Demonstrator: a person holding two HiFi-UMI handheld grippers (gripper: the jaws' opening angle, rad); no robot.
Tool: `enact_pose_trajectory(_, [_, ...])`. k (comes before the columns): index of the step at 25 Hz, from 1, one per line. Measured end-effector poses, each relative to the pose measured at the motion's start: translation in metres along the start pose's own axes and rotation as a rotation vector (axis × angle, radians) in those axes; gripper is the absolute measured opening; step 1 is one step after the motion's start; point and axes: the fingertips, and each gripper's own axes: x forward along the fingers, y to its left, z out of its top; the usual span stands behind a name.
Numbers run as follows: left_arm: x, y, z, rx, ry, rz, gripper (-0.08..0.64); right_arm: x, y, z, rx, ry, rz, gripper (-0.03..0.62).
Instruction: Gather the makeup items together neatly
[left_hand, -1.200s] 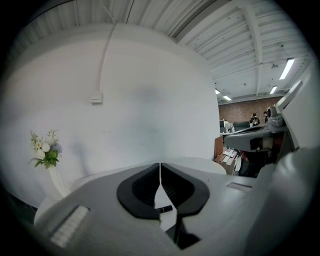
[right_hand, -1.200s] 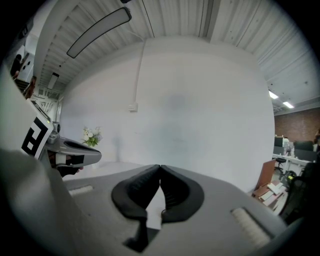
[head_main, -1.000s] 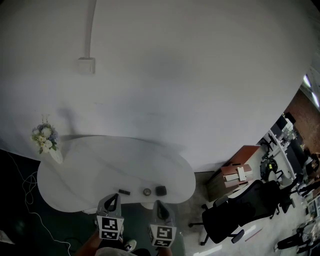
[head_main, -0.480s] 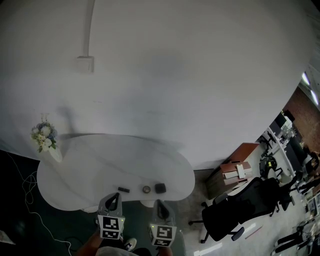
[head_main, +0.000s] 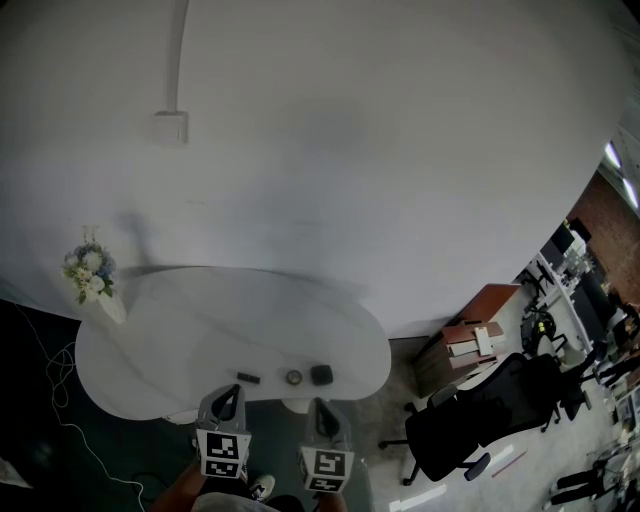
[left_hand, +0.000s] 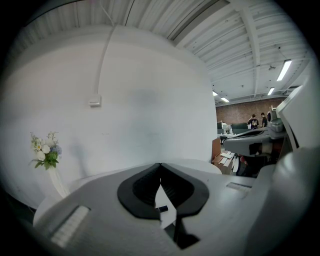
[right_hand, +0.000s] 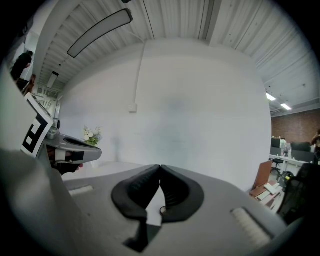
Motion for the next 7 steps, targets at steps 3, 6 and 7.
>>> enact_pose_trajectory(3, [0.0000, -0.0006, -0.0006, -0.003, -0.001, -0.002, 0.011, -0.0006, -0.0010, 0.0000, -0.001, -0.001, -0.004, 0.005])
enact_pose_trajectory(6, [0.0007, -0.0004, -0.0010, -0.001, 0.002, -0.002, 0.011, 0.0000, -0.0008, 0.0051, -0.004, -0.008, -0.005, 0.005])
enact_pose_trajectory(7, [0.0010, -0.0002, -0.0010, 0.000, 0.003, -0.002, 0.011, 0.0004, -0.0007, 0.0065, -0.005, -0.009, -0.005, 0.005])
